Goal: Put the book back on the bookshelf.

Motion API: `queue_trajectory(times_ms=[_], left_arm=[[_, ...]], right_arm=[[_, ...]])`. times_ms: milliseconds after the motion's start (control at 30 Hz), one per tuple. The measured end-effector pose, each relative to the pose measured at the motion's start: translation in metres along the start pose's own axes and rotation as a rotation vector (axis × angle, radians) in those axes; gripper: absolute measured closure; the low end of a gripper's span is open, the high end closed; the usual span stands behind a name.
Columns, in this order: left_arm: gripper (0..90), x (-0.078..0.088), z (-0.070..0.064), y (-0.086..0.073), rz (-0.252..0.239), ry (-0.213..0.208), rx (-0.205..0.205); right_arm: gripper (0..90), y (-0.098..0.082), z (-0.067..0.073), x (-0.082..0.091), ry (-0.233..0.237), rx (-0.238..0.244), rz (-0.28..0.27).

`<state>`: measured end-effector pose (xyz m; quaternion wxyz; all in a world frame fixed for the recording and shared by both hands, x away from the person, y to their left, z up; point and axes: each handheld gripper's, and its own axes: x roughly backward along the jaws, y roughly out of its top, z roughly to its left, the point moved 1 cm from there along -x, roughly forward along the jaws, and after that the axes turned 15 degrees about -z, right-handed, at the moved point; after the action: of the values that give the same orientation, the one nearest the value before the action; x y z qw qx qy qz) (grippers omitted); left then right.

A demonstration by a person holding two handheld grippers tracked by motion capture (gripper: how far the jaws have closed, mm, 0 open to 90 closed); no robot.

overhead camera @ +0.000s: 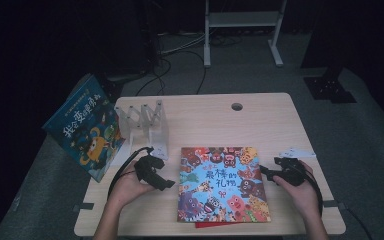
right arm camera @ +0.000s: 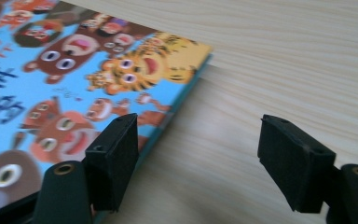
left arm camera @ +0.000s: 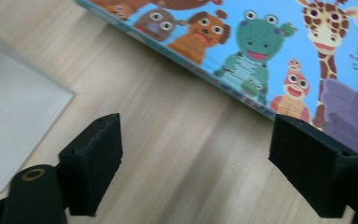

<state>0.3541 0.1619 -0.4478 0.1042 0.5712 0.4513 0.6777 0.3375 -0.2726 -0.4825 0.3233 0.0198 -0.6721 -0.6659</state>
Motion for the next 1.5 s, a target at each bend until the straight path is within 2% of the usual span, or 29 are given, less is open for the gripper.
queue_trajectory(times_ms=[167,300,400,533,700,833,1167,1200,1300,1333,1500], left_arm=[[14.9,-0.007,-0.004,0.000,0.016,-0.019,-0.016],[14.8,-0.013,-0.008,0.000,0.016,-0.045,-0.025],[14.0,-0.017,-0.011,0.001,0.034,-0.048,-0.034],[14.0,-0.017,-0.012,0.002,0.021,-0.060,-0.035],[14.0,-0.017,-0.011,0.000,0.042,-0.070,-0.039],[14.0,-0.017,-0.011,-0.001,0.039,-0.070,-0.044],[14.1,-0.017,-0.011,-0.001,0.023,-0.078,-0.032],[14.1,-0.018,-0.011,-0.001,0.021,-0.085,-0.028],[14.0,-0.024,-0.018,-0.002,0.008,-0.162,-0.014],[13.5,-0.027,-0.021,-0.001,0.009,-0.175,-0.022],[10.3,-0.033,-0.030,0.003,0.010,-0.184,-0.035]], right_arm=[[25.8,0.004,0.012,-0.005,0.039,0.006,0.008],[25.0,0.006,0.018,-0.011,0.054,0.016,0.019],[24.5,0.008,0.020,-0.016,0.062,0.024,0.028],[24.4,0.010,0.020,-0.017,0.064,0.024,0.028],[23.3,0.008,0.020,-0.019,0.064,0.017,0.051],[23.3,0.008,0.020,-0.020,0.066,0.016,0.051],[22.7,0.008,0.019,-0.026,0.090,-0.015,0.047],[22.6,0.008,0.019,-0.027,0.092,-0.019,0.048],[22.8,0.008,0.019,-0.029,0.091,-0.022,0.043],[22.8,0.008,0.019,-0.029,0.092,-0.023,0.042],[22.8,0.009,0.014,-0.031,0.089,-0.036,0.038]])
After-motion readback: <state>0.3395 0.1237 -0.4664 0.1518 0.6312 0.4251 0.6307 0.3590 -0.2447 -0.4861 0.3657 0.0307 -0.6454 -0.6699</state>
